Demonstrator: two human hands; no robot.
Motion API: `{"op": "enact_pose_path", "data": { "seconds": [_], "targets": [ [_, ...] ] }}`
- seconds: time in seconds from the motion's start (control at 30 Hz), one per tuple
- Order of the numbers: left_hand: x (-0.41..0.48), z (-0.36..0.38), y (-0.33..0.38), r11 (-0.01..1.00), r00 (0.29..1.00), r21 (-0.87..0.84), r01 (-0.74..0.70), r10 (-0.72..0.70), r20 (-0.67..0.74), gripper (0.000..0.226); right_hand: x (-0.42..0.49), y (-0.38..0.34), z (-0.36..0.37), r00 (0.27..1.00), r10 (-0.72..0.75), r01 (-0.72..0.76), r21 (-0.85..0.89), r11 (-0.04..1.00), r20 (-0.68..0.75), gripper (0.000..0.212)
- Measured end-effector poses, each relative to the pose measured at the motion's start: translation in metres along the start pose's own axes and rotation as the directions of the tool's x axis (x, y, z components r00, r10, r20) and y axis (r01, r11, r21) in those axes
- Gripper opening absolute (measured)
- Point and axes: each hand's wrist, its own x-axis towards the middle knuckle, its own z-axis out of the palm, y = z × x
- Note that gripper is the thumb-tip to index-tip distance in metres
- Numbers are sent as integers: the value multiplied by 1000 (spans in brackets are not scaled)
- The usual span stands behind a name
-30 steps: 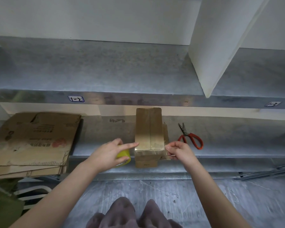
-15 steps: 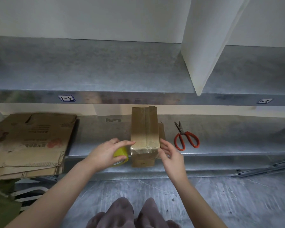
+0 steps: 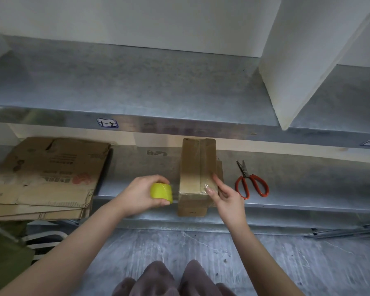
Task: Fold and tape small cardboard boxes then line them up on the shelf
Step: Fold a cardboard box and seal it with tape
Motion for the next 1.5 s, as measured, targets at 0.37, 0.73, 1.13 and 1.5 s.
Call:
{"op": "enact_pose_path", "data": {
  "seconds": [0.37, 0.73, 1.13, 1.5],
  "targets": [
    [12, 13, -1, 913, 996, 397, 89, -70, -62, 56, -1, -2, 5, 1000, -19, 19, -21, 1000, -3, 47],
    [2, -10, -7, 992, 990, 51, -119, 115, 83, 50, -2, -2, -7, 996, -52, 58, -90, 994, 71, 51],
    [4, -5, 7, 980, 995, 172, -98, 103, -17, 41, 22, 58, -90, 987, -141, 74, -581, 810, -71, 46],
    [-4, 2, 9, 979, 995, 204, -11, 31, -94, 44, 77, 97, -113, 999, -40, 44, -933, 358, 31, 52]
  ]
}}
